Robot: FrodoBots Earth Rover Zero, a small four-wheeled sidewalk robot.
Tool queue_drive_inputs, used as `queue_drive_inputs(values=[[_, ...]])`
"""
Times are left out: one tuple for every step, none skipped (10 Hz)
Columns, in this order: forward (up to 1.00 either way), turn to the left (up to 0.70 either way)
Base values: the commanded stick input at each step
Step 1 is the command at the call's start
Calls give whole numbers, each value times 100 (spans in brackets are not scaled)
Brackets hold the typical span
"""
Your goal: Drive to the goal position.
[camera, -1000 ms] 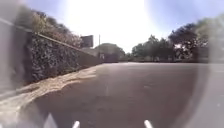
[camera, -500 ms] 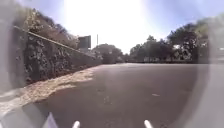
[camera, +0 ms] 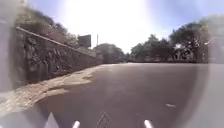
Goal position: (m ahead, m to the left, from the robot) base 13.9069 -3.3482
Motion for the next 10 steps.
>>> queue_drive_inputs(values=[[100,0],[100,0],[100,0],[100,0],[100,0],[100,0],[100,0],[100,0],[100,0],[100,0]])
